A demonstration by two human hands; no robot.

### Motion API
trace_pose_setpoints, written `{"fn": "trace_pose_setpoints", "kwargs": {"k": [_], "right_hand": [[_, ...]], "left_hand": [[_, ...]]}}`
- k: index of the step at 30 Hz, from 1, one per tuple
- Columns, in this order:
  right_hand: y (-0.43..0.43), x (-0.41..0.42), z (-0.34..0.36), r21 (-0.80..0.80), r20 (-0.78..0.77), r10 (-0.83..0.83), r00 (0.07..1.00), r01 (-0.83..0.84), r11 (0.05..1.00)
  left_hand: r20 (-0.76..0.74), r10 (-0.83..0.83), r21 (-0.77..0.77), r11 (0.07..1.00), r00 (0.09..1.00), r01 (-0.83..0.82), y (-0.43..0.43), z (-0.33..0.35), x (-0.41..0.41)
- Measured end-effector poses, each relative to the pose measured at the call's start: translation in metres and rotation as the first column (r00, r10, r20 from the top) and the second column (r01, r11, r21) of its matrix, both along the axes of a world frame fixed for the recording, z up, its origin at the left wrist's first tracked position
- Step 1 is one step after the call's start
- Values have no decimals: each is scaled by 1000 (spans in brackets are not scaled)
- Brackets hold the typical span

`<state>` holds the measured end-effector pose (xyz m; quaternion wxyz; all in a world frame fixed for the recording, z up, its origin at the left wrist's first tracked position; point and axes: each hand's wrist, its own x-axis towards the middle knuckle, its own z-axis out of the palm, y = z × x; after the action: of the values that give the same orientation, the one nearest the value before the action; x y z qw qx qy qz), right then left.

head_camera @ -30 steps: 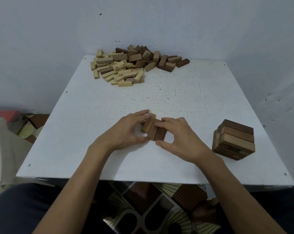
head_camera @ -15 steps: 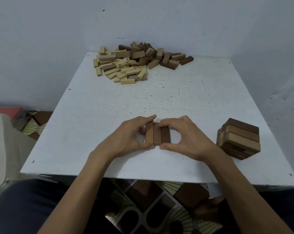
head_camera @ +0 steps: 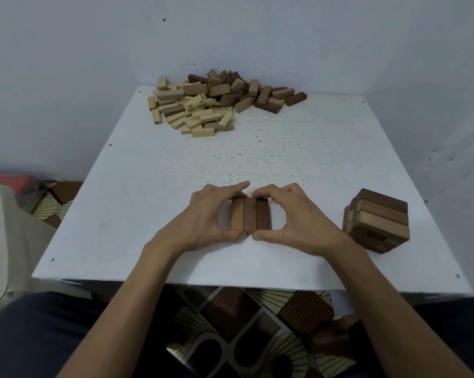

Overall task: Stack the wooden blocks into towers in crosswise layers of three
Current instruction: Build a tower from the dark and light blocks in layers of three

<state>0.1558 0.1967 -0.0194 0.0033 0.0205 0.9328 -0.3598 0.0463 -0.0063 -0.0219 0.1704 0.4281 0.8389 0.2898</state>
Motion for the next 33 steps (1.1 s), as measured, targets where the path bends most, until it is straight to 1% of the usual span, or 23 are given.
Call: {"fn": "trace_pose_setpoints", "kwargs": {"k": [5,12,17,20,26,33], "right_hand": [[-3,4,5,34,29,24,999,-25,999],[-9,8,9,40,41,8,999,-10,999],[-11,17,24,76,43,-11,999,7,997],[-12,28,42,90,17,-26,1000,24,996],[-2,55,85,169,-24,-42,999,45,985],[55,95,108,146,-38,-136,990,140,979]], "left_hand": [[-17,-20,-50,999,1000,19,1,6,3],[18,-28,-52,998,999,29,0,7,4],[9,-51,-44,998,999,52,3,17,9],[-25,-82,-28,996,996,82,3,33,12],[-58,-150,25,988,987,151,18,67,24],[-51,-237,111,964,970,241,84,85,49]]}}
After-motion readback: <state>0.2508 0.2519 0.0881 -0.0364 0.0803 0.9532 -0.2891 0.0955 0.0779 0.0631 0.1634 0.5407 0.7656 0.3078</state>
